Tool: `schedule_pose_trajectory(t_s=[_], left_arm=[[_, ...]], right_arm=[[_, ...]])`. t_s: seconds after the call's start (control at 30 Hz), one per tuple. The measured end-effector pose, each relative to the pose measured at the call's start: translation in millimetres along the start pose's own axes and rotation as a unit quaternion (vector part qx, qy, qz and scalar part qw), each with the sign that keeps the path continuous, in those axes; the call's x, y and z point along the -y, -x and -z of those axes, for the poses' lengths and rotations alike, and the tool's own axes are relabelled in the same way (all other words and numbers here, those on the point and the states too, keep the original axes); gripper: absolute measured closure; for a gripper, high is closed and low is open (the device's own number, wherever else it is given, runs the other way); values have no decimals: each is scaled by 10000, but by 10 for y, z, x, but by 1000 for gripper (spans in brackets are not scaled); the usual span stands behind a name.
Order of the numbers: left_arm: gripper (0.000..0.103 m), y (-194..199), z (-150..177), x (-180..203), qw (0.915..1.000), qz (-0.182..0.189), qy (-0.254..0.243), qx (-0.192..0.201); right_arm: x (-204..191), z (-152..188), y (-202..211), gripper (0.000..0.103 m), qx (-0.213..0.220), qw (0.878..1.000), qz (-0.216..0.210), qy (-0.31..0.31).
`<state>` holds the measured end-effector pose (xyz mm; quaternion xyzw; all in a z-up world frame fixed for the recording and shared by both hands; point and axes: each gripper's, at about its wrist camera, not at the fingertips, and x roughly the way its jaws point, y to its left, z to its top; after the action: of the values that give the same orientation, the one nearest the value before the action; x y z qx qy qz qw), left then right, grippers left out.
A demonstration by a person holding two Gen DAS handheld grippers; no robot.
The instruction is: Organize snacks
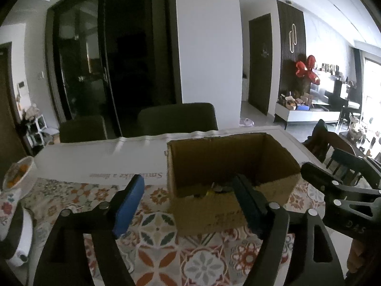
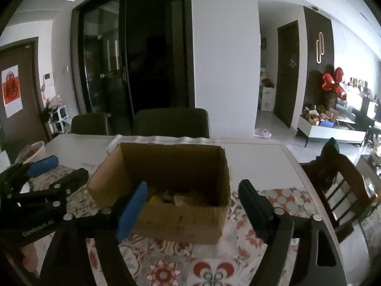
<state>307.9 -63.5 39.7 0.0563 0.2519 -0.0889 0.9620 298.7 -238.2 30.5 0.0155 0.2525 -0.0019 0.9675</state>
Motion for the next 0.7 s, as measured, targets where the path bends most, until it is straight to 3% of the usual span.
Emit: schedule_pose_trajectory(t_s=[0.17, 0.4, 0.7], left_arm=[[14, 457, 208, -13, 9992, -268, -64, 277], [5, 976, 530, 9, 9984, -343, -136, 420], [4, 1458, 845, 28, 9987, -275, 27, 434]], right_arm=[[-22, 190, 388, 8, 143, 9995, 186, -218], [-36, 489, 863, 7, 239, 9982, 263, -479], [-183, 872, 1449, 7, 418, 9979, 354, -335]])
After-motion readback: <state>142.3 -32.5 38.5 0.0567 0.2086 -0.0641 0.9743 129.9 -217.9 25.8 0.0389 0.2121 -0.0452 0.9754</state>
